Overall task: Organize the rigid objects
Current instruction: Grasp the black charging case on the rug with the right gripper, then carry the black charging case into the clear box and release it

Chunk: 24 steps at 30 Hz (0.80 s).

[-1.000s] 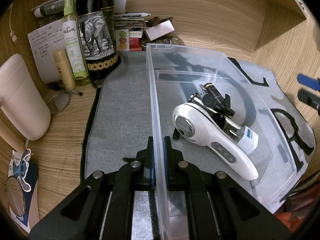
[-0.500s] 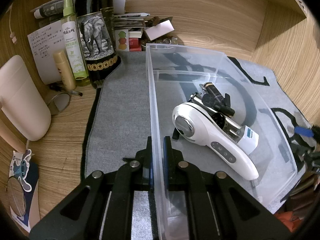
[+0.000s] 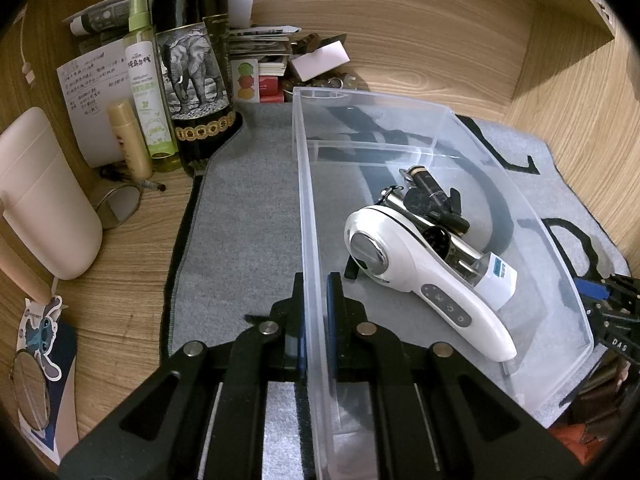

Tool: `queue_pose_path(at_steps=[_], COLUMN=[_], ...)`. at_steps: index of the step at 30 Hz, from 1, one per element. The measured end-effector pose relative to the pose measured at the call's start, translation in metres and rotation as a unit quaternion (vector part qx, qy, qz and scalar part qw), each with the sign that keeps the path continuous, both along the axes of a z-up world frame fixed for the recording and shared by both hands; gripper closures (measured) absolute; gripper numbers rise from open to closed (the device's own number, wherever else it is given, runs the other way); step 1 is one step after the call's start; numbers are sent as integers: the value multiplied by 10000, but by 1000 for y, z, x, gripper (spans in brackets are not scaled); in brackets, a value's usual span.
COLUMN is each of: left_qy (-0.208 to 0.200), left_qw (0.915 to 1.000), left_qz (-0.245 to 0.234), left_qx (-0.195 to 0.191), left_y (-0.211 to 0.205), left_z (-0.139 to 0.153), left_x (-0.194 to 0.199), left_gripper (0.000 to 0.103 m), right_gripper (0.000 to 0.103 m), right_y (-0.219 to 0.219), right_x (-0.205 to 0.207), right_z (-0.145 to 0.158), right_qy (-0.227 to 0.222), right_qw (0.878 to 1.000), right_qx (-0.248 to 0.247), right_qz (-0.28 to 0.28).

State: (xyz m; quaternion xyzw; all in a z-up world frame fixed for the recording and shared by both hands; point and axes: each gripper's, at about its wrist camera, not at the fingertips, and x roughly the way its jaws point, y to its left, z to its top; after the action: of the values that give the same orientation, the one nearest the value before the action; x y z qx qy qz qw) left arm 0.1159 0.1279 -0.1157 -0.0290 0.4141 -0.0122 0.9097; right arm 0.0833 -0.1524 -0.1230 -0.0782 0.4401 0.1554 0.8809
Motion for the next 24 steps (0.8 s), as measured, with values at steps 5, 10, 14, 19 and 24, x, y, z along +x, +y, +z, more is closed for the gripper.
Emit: queue_pose_path(at_steps=[5,10,14,19,24], left_qy=[2,0,-2,0,2], left_qw=[10000,10000,10000,10000,10000], left_qz=[0,0,6,5,5], left_qx=[0,2,-11,-11,-17], left_y=[0,0,0,-2,-3], left_z=[0,0,0,1,1], left_x=[0,0,0,1,1], left_gripper=[97,97,97,97,97], right_gripper=[79,79,79,79,79], right_y=[3,11,20,35,53], right_x=[2,6,13,26,39], right_z=[4,20,32,51,64], right_qy=[-41,-307,-517,-835,-1053], right_qw=[10000,9995,9983,9953,9920], right_qx=[-6,-1,-106,-160,-156], right_qz=[0,102,241,460,682])
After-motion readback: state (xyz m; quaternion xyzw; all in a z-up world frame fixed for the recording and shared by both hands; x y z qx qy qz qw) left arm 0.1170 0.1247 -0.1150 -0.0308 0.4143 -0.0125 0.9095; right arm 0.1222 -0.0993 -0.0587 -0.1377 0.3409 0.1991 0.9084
